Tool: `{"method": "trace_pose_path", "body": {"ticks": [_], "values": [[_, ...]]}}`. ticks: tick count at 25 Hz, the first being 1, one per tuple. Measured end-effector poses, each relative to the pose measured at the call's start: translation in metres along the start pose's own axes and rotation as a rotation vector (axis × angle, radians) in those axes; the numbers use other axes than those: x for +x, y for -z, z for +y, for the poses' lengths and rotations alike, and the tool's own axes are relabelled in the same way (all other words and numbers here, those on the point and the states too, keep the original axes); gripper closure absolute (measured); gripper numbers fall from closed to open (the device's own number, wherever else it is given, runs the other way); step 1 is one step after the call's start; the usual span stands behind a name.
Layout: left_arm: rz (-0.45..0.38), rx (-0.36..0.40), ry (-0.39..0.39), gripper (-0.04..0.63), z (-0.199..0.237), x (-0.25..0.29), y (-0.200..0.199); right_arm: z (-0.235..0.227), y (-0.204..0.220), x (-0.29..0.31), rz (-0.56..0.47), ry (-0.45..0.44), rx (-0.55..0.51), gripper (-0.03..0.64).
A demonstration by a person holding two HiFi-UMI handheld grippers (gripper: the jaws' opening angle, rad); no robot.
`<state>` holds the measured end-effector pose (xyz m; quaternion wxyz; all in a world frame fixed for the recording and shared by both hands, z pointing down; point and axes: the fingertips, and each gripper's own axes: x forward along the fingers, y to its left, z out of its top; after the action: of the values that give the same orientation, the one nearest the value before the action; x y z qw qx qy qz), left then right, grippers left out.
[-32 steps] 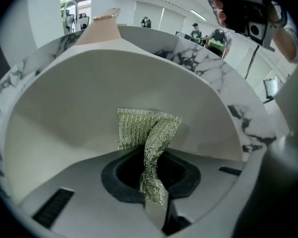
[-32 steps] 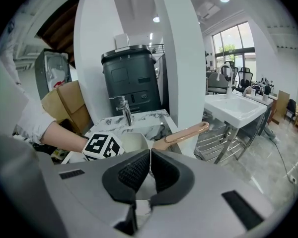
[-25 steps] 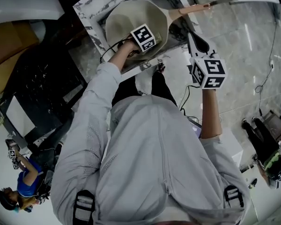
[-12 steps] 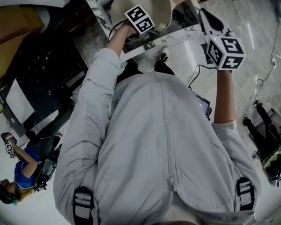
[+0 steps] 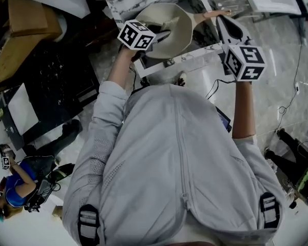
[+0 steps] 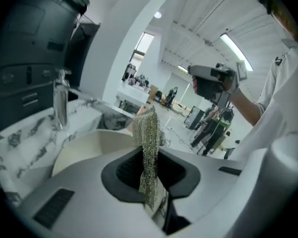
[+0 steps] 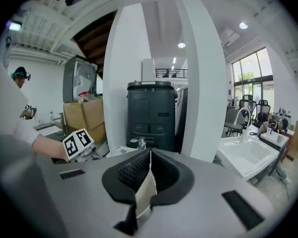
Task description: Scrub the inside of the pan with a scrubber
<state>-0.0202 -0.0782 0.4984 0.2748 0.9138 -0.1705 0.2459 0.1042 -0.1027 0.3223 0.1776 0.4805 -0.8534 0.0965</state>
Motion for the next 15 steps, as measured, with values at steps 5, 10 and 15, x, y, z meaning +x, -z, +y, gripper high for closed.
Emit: {"method": "trace_pose_path", "body": {"ticks": [5,10,15], "values": [[-0.180,0.134,-0.128,0.538,-0.010,-0.060,-0.054,0.018,-0.028,0.004,-0.061,-0.039,-0.030,0.581],[-0.330,0.284,-0.281,0.538,-0.026,-0.120,-0.114,0.033,-0.066,0.003,-0.137,-0.072,-0.063,0.581],[-0.487,0.357,-0.449,0.537,-0.036,-0.181,-0.161,0.048,-0.104,-0.002,-0.216,-0.090,-0.128,0.581]]}}
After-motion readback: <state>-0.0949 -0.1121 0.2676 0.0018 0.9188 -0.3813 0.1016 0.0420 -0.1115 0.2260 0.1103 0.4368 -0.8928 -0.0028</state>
